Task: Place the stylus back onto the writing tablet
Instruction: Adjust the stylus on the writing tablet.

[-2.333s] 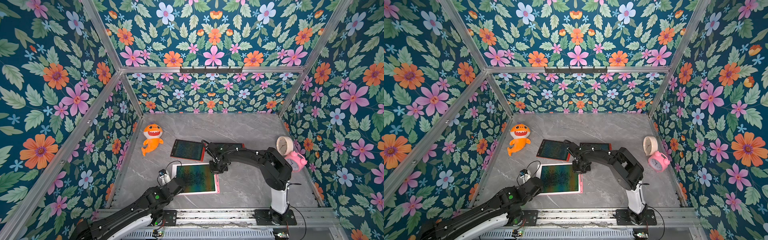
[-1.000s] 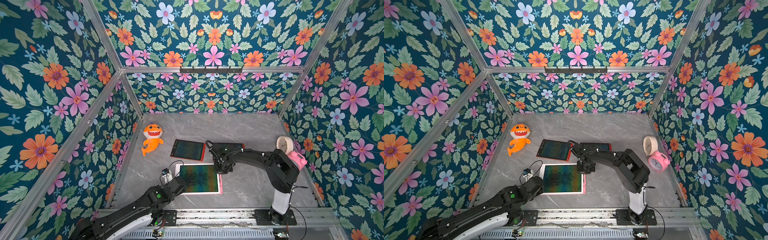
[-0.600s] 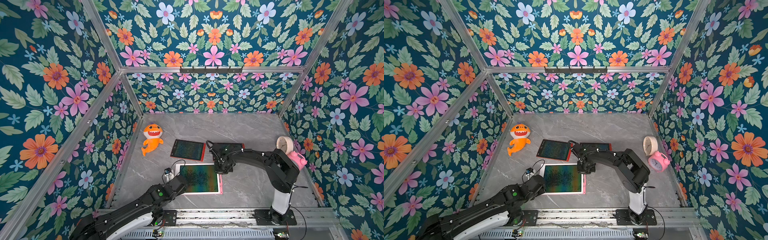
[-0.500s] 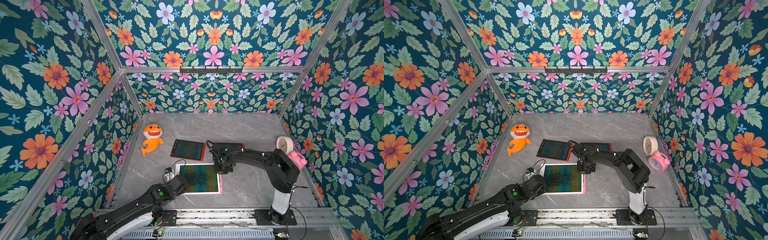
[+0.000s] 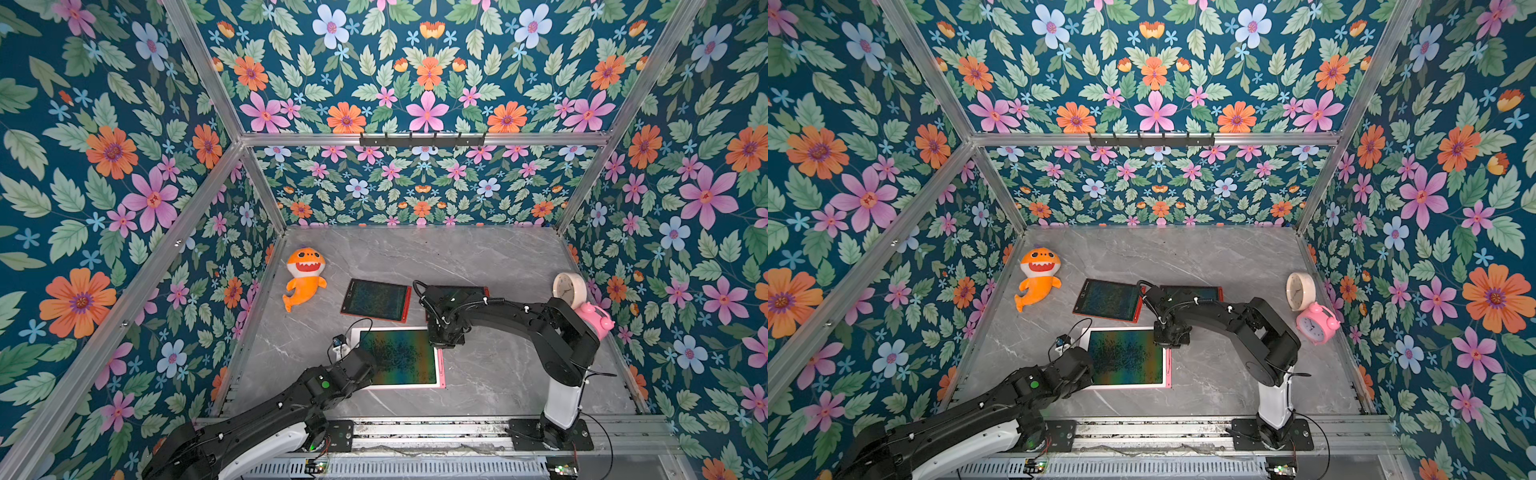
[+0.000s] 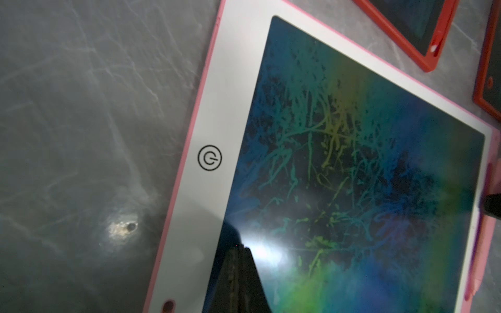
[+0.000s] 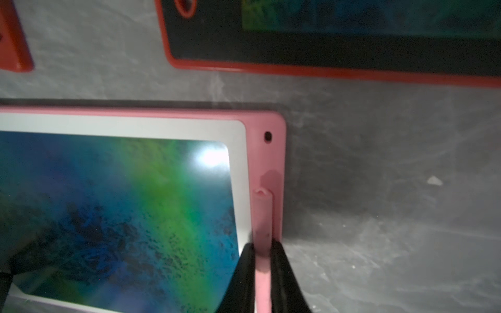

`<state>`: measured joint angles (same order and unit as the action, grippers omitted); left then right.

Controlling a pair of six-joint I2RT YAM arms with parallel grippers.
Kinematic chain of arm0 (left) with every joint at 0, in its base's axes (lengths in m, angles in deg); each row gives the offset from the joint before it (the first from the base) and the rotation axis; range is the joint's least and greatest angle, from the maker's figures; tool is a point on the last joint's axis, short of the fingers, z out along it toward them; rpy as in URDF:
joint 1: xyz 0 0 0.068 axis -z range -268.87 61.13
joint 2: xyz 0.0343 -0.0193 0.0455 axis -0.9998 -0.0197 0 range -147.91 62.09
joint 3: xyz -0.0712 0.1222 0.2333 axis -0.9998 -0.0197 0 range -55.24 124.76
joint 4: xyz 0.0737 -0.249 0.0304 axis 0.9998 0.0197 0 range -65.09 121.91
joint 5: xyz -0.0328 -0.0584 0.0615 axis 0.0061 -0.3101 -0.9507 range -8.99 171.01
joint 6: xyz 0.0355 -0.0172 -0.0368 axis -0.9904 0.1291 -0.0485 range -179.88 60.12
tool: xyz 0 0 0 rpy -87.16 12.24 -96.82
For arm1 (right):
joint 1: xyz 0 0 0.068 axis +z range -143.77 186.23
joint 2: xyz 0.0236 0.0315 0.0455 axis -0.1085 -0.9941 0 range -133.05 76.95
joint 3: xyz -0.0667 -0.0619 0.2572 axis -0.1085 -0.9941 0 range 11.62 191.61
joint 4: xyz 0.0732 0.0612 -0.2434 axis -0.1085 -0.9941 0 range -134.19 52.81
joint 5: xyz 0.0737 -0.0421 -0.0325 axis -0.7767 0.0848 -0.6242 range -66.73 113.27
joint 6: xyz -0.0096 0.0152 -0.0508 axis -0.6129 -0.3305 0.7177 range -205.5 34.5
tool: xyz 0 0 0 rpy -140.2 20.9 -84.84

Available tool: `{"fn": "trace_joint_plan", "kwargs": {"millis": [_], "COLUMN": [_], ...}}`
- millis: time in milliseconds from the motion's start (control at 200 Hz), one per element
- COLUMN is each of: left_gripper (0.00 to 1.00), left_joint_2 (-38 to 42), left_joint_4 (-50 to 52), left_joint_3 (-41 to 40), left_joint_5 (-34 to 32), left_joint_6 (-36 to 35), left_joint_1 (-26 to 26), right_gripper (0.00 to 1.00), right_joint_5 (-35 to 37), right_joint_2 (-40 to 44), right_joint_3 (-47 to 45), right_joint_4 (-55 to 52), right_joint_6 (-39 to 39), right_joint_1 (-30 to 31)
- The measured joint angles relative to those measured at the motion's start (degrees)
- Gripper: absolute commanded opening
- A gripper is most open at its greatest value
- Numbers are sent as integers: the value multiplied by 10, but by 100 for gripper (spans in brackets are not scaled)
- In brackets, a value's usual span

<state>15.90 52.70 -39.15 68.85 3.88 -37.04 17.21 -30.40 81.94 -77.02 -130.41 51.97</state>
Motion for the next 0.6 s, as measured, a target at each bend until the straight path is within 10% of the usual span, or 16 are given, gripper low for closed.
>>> {"fn": "trace_joint_plan", "kwargs": {"millis": [600], "left_gripper": [0], "left_joint_2": [0], "left_joint_4": [-7], "left_joint_3": [1], "left_joint_5": [8], "left_joint_6": [-9], "left_joint_1": [-6], "right_gripper": [20], "right_joint_5": [-4], "right_joint_2": [3], "right_joint_3": [-2], "right_joint_4": [3], "right_joint_6": [0], "right_joint_1": [-2]}}
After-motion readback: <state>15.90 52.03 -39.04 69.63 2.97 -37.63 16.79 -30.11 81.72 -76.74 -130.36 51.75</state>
